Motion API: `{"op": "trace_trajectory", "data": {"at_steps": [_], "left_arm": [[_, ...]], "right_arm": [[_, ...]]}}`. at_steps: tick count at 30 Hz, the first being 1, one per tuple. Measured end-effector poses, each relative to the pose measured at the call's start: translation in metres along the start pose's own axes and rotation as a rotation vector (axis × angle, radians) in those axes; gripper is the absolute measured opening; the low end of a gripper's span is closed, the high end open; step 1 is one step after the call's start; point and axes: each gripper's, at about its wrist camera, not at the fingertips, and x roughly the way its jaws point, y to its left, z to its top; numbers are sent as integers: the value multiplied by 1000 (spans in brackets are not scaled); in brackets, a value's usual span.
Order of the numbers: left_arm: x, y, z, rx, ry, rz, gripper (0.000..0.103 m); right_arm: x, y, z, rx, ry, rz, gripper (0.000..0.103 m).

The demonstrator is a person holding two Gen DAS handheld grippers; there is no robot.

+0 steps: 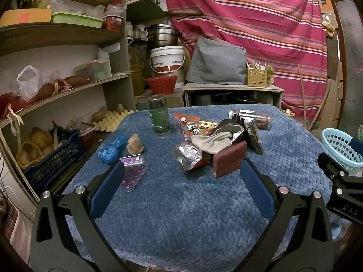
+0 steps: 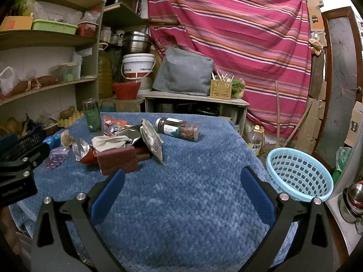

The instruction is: Collect trash

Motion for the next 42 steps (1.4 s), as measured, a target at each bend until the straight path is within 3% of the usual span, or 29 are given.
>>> {"op": "trace_trajectory", "data": {"at_steps": [42], "left_arm": [[-2,2,-1,-3,-1,1,98]], "right_arm": [[-7,-9,4,13,-14,-5,99]]}}
